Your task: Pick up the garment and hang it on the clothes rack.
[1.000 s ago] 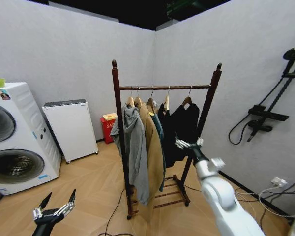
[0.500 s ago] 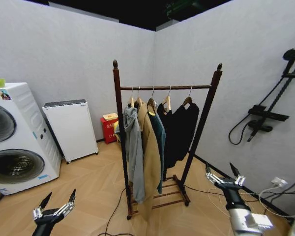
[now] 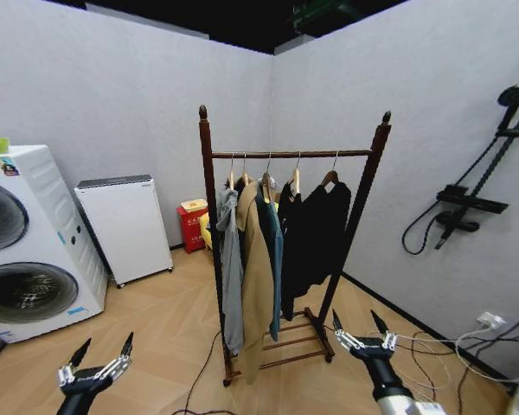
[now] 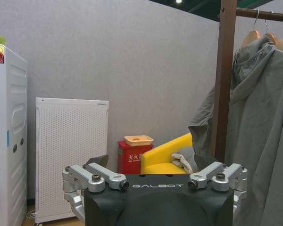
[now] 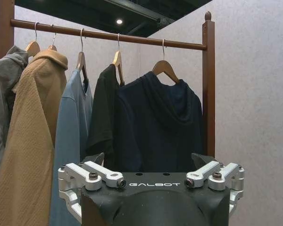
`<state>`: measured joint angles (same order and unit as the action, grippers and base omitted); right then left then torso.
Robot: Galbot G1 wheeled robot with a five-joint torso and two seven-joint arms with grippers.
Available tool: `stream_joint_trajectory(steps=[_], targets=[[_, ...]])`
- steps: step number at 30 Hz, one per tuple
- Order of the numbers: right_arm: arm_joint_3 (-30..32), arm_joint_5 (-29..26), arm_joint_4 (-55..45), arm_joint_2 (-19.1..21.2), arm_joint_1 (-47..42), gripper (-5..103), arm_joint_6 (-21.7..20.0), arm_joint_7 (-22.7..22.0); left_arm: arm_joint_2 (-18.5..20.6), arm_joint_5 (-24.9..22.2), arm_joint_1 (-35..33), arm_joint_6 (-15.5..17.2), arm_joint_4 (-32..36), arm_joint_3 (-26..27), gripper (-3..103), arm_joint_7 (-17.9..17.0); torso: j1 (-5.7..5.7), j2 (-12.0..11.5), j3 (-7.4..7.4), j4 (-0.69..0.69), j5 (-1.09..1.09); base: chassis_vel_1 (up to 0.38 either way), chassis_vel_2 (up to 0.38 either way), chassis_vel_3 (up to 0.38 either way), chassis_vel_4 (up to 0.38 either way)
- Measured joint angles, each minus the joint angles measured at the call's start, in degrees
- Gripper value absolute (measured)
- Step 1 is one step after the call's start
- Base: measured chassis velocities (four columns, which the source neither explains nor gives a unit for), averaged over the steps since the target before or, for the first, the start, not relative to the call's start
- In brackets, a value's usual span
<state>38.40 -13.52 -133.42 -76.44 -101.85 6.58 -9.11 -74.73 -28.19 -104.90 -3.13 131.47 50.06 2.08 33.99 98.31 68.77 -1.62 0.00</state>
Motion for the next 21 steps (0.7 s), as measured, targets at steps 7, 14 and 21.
stream_joint_trajectory(steps=[7, 14, 21], targets=[[0.0, 0.0, 0.1, 0.0, 0.2, 100, -0.1, 0.0, 0.0, 0.0, 0.0, 0.0, 0.0, 0.0, 100, 0.0, 0.00, 0.0, 0.00, 0.00, 0.00, 0.000, 0.000, 0.000, 0.000], [0.0, -0.1, 0.2, 0.1, 0.3, 100, -0.1, 0.1, 0.0, 0.0, 0.0, 0.0, 0.0, 0.0, 100, 0.0, 0.00, 0.0, 0.00, 0.00, 0.00, 0.000, 0.000, 0.000, 0.000], [0.0, -0.1, 0.2, 0.1, 0.4, 100, -0.2, 0.1, 0.0, 0.0, 0.0, 0.0, 0.0, 0.0, 100, 0.0, 0.00, 0.0, 0.00, 0.00, 0.00, -0.023, -0.023, -0.019, -0.019]])
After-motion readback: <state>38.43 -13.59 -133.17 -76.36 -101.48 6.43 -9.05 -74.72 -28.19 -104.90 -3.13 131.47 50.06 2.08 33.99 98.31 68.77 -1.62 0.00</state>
